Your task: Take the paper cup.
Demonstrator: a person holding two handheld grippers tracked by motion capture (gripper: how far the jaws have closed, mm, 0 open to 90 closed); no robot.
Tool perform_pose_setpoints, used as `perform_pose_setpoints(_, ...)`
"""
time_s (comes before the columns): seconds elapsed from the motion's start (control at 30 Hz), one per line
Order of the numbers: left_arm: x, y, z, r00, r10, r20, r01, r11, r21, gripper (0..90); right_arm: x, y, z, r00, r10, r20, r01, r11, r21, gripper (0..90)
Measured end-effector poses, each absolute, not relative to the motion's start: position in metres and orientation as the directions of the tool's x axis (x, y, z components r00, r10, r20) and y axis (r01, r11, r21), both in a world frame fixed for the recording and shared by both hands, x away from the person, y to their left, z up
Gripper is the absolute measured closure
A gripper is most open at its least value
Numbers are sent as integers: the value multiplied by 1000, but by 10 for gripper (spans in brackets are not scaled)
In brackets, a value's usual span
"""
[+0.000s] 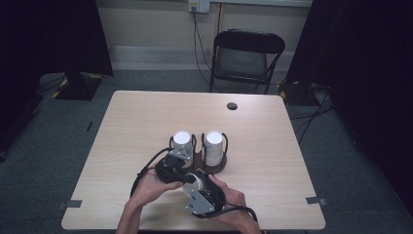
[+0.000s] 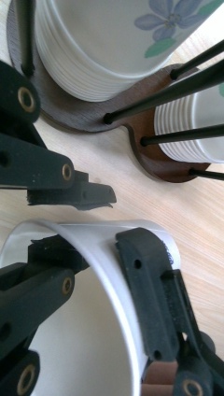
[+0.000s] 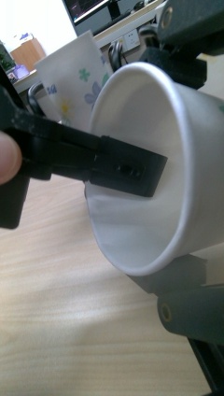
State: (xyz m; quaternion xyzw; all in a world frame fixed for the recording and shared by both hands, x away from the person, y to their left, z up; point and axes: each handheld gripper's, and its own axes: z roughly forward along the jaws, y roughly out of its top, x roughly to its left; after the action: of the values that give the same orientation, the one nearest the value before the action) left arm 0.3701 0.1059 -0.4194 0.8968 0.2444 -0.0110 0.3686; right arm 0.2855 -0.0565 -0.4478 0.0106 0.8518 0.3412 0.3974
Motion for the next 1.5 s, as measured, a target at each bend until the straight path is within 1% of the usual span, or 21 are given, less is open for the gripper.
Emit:
perform_pose_setpoints(0.2,368,108,-417,871,452,-191,455,-596,662,716,286,-61,-447,-680,309,-665,-239,763,600,294)
perform_pose_setpoints(0.3,367,110,-416,873,462,-157,436,-593,677,674,287,-64,-446,-697,316,-643,-211,767,605,293)
perform_pose_setpoints(0.47,364,113,-414,864,487,-132,431,-577,693,598,290,-67,-445,-711,350,-610,-172,754,634,295)
perform_pose_setpoints(0.57,362,115,-414,858,497,-133,428,-546,720,577,291,-69,-445,-722,368,-585,-155,739,656,296)
perform_pose_setpoints(0.63,361,118,-416,846,511,-151,444,-518,731,570,292,-70,-444,-725,379,-575,-149,729,668,298)
perform_pose_setpoints(0.7,360,120,-418,837,521,-169,454,-486,747,542,293,-72,-444,-734,392,-554,-133,718,684,303)
perform_pose_setpoints(0.8,357,123,-418,836,528,-150,437,-476,763,510,293,-73,-444,-738,407,-538,-117,708,696,301)
perform_pose_setpoints(0.83,357,124,-418,827,538,-159,445,-457,770,485,293,-74,-445,-743,412,-528,-109,703,703,302)
perform_pose_setpoints(0.97,355,125,-418,822,547,-162,440,-428,790,441,295,-79,-443,-752,436,-494,-85,679,729,304)
perform_pose_setpoints(1.1,353,127,-418,816,562,-137,423,-418,804,382,296,-81,-443,-752,451,-481,-71,670,739,305)
perform_pose_setpoints(1.23,350,129,-417,816,565,-122,398,-395,828,376,297,-84,-444,-756,470,-456,-53,649,759,307)
perform_pose_setpoints(1.5,346,133,-417,808,578,-116,382,-365,849,337,299,-88,-444,-767,498,-404,-22,609,793,309)
